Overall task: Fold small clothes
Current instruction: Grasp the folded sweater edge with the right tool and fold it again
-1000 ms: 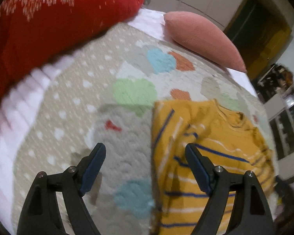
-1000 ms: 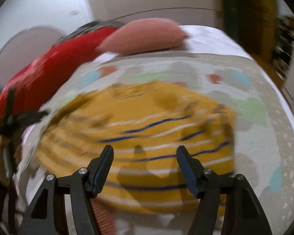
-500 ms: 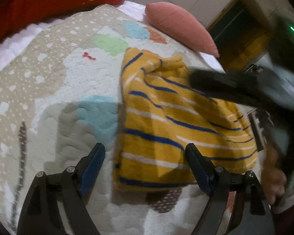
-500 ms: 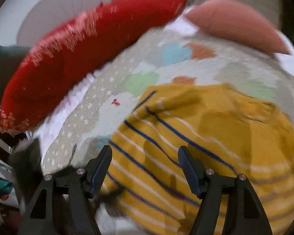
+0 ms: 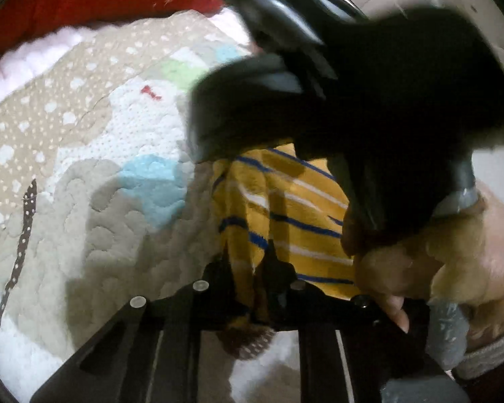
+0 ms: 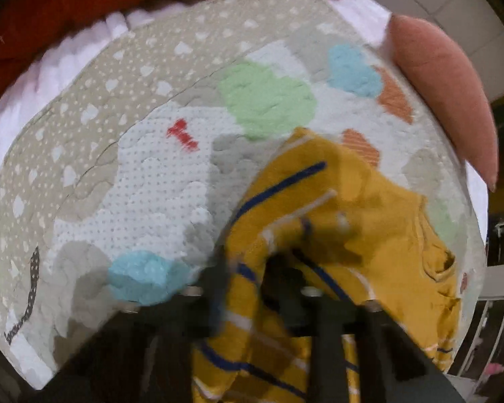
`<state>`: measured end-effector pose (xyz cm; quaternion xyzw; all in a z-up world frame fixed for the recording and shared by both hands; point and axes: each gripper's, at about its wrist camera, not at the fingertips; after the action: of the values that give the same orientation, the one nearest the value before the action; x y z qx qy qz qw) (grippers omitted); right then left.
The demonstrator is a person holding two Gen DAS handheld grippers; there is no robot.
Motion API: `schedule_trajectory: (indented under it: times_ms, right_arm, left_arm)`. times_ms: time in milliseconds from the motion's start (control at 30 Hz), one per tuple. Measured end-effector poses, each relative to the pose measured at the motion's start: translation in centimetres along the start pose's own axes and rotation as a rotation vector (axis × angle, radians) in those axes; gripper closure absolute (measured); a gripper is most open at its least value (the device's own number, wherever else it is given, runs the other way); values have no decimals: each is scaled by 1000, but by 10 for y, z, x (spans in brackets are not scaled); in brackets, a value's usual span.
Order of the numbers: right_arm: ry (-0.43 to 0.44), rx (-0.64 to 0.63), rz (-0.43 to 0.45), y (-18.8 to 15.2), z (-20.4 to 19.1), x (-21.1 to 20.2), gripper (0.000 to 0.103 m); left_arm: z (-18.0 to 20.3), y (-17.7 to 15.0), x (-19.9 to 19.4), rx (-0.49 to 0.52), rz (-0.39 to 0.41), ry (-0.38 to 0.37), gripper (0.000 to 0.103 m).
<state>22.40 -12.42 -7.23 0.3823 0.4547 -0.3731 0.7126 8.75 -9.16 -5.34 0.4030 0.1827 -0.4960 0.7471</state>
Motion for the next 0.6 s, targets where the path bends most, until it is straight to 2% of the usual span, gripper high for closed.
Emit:
schedule_trajectory:
  times_ms: [100, 167, 300, 367, 500, 600]
  right_arm:
    - [65, 90, 102, -25, 27, -24, 90]
    - [102, 184, 184, -51, 60, -46, 91]
    - [160, 342, 303, -106, 125, -77, 91]
    - [172, 418, 337, -133, 159, -87, 91]
    - [189, 587, 387, -202, 221, -96, 91]
    - [191, 710, 396, -257, 261, -89, 91]
  left_arm:
    - [25, -9, -23, 56, 17, -5, 89]
    - [43, -16, -44, 91, 31, -45, 88]
    - [79, -35, -82, 167, 105, -78, 48]
    - [91, -41, -86, 182, 107, -79, 46]
    - [115, -38, -62, 232, 48, -41, 46]
    - [128, -45, -43, 255, -15, -44, 46]
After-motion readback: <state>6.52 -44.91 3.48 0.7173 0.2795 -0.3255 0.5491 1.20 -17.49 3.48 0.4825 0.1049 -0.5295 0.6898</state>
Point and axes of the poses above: each gripper's, at about its wrist camera, not at the fingertips, and x roughly the way its jaws point, z to its right, y to its top, and after that the axes turned 7 degrees about -x, right-handed
